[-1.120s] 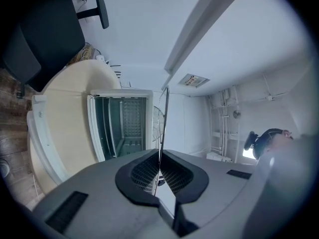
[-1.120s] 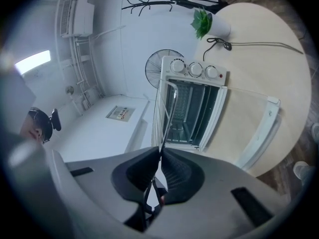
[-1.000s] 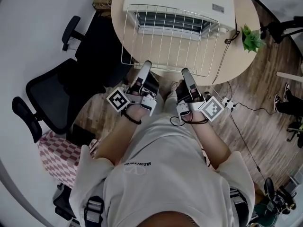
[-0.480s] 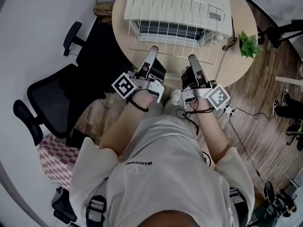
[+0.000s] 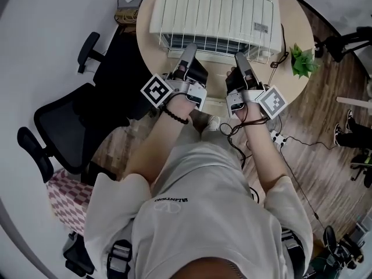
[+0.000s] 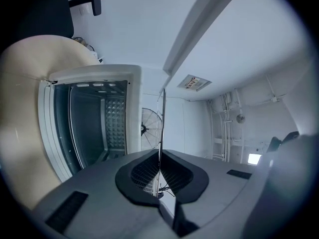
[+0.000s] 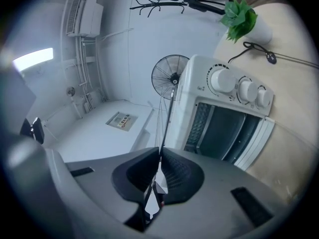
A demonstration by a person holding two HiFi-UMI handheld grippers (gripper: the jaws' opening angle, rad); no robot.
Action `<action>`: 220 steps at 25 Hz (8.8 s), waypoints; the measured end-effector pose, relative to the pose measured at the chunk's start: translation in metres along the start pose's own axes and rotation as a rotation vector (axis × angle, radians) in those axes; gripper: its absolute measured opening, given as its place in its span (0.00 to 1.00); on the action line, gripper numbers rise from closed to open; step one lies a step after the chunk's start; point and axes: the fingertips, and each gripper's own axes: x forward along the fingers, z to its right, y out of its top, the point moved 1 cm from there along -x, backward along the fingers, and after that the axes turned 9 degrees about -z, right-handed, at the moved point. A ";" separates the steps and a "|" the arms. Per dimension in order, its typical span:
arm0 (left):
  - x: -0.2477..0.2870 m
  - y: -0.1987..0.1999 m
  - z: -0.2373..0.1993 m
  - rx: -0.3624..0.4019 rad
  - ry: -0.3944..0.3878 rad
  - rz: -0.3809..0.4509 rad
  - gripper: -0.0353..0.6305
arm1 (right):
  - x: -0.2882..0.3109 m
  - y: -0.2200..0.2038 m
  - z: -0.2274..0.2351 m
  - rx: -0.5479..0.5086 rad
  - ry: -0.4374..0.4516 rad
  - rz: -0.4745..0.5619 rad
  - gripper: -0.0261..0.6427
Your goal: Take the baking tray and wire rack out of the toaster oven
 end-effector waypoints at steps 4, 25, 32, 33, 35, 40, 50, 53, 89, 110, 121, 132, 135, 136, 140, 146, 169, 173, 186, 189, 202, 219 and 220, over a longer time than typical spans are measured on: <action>0.020 0.007 -0.006 -0.001 0.011 0.009 0.06 | 0.013 0.018 0.003 -0.005 -0.011 0.011 0.06; 0.042 0.017 -0.015 0.022 0.072 0.038 0.09 | 0.033 0.037 0.017 0.055 -0.031 0.051 0.07; 0.046 0.015 -0.006 0.085 0.093 -0.011 0.27 | 0.033 0.040 0.017 0.062 -0.040 0.072 0.08; 0.047 0.014 -0.005 0.092 0.101 -0.027 0.31 | 0.033 0.041 0.019 0.064 -0.043 0.075 0.08; 0.046 0.012 -0.006 0.106 0.136 -0.065 0.34 | 0.032 0.040 0.021 0.070 -0.048 0.080 0.08; 0.045 -0.004 -0.009 0.143 0.272 -0.240 0.37 | 0.031 0.036 0.018 0.045 -0.048 0.060 0.15; 0.040 -0.009 -0.013 0.128 0.264 -0.289 0.33 | 0.024 0.018 0.022 0.047 -0.062 0.030 0.38; 0.038 -0.010 -0.014 0.098 0.253 -0.298 0.32 | 0.017 0.006 0.025 0.055 -0.064 0.021 0.38; -0.002 0.024 -0.203 0.119 0.291 -0.010 0.25 | 0.045 -0.011 0.199 0.105 -0.226 0.034 0.38; 0.017 0.041 -0.232 0.058 0.286 0.050 0.25 | 0.074 0.003 0.225 0.095 -0.241 0.064 0.34; 0.025 0.050 -0.240 0.042 0.264 0.084 0.19 | 0.073 0.013 0.235 0.099 -0.262 0.099 0.20; 0.027 0.052 -0.240 0.005 0.214 0.122 0.10 | 0.078 0.017 0.234 0.112 -0.204 0.129 0.08; 0.029 0.053 -0.241 -0.005 0.190 0.137 0.09 | 0.080 0.018 0.236 0.136 -0.181 0.146 0.08; 0.029 0.053 -0.241 -0.004 0.184 0.137 0.08 | 0.081 0.018 0.236 0.143 -0.174 0.151 0.07; 0.028 0.053 -0.239 -0.011 0.173 0.134 0.07 | 0.080 0.017 0.234 0.145 -0.171 0.154 0.07; 0.023 0.050 -0.239 -0.009 0.163 0.136 0.07 | 0.076 0.015 0.234 0.147 -0.177 0.152 0.07; -0.018 0.025 -0.219 -0.052 0.140 0.144 0.06 | 0.039 -0.018 0.223 0.173 -0.197 0.139 0.07; -0.027 0.018 -0.216 -0.055 0.145 0.139 0.06 | 0.030 -0.026 0.221 0.187 -0.201 0.141 0.07; -0.047 0.006 -0.206 -0.054 0.144 0.128 0.06 | 0.010 -0.042 0.213 0.191 -0.217 0.116 0.07; -0.050 0.004 -0.206 -0.050 0.146 0.126 0.06 | 0.009 -0.043 0.211 0.191 -0.216 0.116 0.07; -0.070 -0.009 -0.195 -0.054 0.146 0.113 0.06 | -0.011 -0.057 0.205 0.192 -0.219 0.112 0.07; -0.098 -0.028 -0.173 -0.043 0.141 0.069 0.06 | -0.037 -0.079 0.183 0.181 -0.210 0.098 0.07; -0.100 -0.029 -0.171 -0.043 0.141 0.064 0.06 | -0.038 -0.080 0.182 0.180 -0.209 0.097 0.07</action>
